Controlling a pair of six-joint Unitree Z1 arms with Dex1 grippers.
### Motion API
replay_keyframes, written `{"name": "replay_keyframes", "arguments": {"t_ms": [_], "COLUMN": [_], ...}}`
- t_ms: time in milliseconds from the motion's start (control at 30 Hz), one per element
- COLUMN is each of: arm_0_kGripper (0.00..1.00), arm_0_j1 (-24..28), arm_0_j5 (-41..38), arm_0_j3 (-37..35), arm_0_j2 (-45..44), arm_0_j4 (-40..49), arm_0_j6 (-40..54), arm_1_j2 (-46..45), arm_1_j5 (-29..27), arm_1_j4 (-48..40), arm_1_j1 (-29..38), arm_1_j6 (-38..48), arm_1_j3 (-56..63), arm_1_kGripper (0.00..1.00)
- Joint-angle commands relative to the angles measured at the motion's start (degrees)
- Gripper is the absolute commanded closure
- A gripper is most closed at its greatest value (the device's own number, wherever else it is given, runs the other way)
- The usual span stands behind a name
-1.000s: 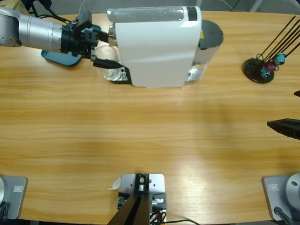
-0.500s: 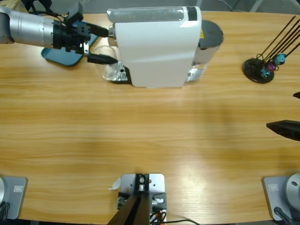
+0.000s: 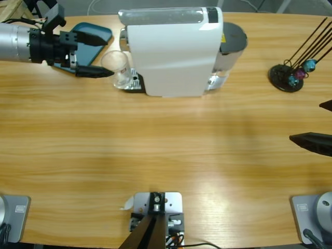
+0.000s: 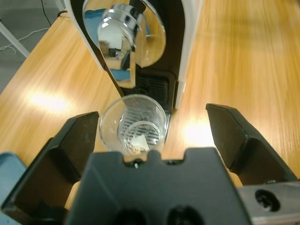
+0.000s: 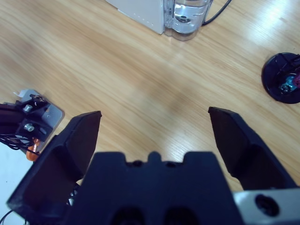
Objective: Pour coffee
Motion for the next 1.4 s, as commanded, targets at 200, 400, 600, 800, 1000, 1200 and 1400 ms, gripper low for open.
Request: {"name": "replay_keyframes", "arguments": {"t_ms": [200,400,600,800,1000,1200,1400], "arm_0_kGripper": [0.000,0.000,0.000,0.000,0.000,0.000,0.703], "arm_0_j1": [3.82,3.68,3.14,2.15,-0.64,-1.24,-1.33], "arm_0_j5": [2.93,1.14,-2.97,-2.60,0.19,3.87,5.33], "arm_0_j3": [2.56,-0.16,0.06,-1.92,-3.87,-3.72,-3.68], "arm_0_j2": [2.21,6.50,8.63,10.19,11.99,12.04,12.21], "arm_0_j4": [-2.11,-2.11,-1.93,-1.93,-1.85,-1.58,-1.67], "arm_0_j6": [-0.67,1.75,2.97,3.25,2.98,3.04,3.07], "arm_1_j2": [-1.61,-0.41,1.73,1.50,1.13,1.13,1.04], "arm_1_j5": [0.20,0.29,0.20,0.29,0.29,0.29,0.29], "arm_1_j4": [2.75,2.66,1.53,1.52,1.61,1.61,1.61], "arm_1_j1": [-0.85,-0.85,-0.85,-0.85,-0.85,-0.85,-0.85], "arm_1_j6": [0.39,0.39,0.39,0.39,0.39,0.39,0.39], "arm_1_j3": [0.58,0.44,0.32,0.32,0.39,0.35,0.35], "arm_1_kGripper": [0.000,0.000,0.000,0.000,0.000,0.000,0.000]}}
